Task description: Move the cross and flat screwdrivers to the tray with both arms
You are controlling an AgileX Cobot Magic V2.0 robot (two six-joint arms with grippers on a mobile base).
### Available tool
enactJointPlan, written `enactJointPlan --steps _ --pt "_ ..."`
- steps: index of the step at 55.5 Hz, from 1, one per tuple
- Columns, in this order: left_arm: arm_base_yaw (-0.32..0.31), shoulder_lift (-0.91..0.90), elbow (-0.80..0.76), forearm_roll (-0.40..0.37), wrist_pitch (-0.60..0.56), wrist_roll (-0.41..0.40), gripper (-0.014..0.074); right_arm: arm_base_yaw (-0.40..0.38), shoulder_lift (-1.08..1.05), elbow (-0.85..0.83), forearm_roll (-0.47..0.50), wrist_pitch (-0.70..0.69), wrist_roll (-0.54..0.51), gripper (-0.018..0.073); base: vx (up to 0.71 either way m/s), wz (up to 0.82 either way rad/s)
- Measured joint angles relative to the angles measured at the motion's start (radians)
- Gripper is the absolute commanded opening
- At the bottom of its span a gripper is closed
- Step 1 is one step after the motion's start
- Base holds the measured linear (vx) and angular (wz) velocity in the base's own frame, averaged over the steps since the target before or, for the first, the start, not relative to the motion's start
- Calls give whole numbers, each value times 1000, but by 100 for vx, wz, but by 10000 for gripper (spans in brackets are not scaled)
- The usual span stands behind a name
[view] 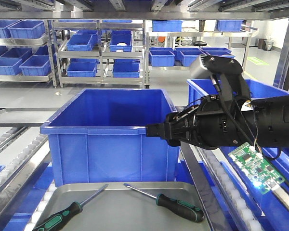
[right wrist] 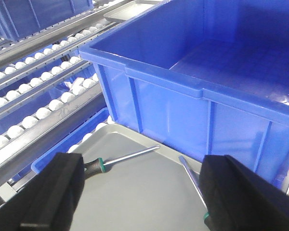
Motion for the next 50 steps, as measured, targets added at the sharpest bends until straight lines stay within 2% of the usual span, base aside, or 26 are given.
enactJointPlan --steps 9,16,28,50 --pt "21 -221 177 7 -3 -5 -7 0 0 0 0 1 0 565 0 0" --pt "22 -317 222 7 33 -6 -6 0 0 0 0 1 0 565 0 0" --pt "22 -329 222 7 73 -6 -6 0 0 0 1 6 0 565 0 0" --pt "22 -329 222 7 78 -7 -6 0 0 0 -3 9 0 553 0 0"
